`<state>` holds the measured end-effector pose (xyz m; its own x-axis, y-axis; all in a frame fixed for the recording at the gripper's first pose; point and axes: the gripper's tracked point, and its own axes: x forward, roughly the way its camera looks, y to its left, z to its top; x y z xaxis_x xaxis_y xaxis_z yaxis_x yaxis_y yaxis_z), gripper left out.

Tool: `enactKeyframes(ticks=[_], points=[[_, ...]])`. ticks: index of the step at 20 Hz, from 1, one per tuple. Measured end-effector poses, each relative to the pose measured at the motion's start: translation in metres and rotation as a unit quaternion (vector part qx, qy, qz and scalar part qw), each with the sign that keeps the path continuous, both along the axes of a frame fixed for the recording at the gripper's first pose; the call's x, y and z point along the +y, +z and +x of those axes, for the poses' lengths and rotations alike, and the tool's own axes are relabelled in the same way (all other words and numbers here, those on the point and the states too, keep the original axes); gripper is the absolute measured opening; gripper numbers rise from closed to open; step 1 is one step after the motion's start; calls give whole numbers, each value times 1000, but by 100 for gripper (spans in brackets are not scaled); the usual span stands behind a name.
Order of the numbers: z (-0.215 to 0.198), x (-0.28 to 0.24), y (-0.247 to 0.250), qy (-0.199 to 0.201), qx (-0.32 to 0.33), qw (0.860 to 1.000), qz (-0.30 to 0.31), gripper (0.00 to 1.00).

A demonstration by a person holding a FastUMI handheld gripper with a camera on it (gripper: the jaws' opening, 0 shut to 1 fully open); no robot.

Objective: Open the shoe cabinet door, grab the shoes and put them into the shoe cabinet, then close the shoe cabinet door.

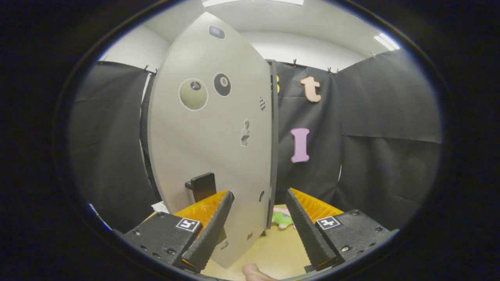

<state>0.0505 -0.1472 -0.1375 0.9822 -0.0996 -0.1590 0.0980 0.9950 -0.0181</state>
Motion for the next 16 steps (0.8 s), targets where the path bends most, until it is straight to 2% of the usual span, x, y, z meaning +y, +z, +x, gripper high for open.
enactKeyframes(ticks=[3, 10, 16], points=[[21, 31, -7, 10, 13, 1000, -2, 95], [59, 108, -14, 86, 45, 995, 12, 96], [48, 122, -6, 85, 40, 995, 19, 96]])
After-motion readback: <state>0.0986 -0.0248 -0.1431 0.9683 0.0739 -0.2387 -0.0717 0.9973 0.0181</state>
